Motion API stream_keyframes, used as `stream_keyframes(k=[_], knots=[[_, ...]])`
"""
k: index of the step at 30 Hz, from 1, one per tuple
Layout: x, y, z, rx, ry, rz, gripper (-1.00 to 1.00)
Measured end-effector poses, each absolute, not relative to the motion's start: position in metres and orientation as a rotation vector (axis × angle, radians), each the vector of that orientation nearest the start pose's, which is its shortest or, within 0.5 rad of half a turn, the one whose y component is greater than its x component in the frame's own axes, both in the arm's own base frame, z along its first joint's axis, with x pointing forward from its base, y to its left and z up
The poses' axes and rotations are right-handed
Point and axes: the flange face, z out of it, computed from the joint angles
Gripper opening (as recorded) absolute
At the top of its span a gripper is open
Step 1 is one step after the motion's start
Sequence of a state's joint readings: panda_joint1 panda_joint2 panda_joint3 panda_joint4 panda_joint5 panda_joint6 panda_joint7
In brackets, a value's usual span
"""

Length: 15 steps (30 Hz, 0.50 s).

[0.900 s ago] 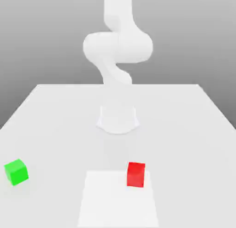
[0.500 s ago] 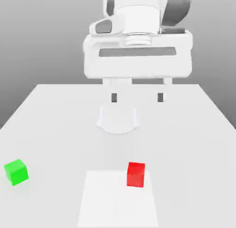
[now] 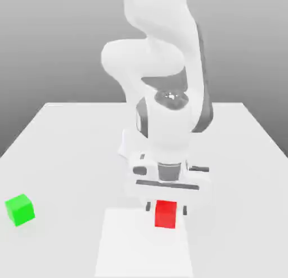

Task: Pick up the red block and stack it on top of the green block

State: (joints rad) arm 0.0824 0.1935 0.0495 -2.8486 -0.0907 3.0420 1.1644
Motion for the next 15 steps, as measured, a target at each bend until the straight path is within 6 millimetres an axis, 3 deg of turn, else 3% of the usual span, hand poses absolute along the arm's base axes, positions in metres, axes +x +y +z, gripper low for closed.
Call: stream_keyframes(k=[5, 12, 15], knots=[[0.345, 0.054, 0.146, -2.798, 1.427, -0.001, -1.00], [0.346, 0.055, 0.201, -2.800, 1.425, -0.002, -1.00], [0.360, 0.011, 0.213, -2.769, 1.477, 0.002, -1.00]])
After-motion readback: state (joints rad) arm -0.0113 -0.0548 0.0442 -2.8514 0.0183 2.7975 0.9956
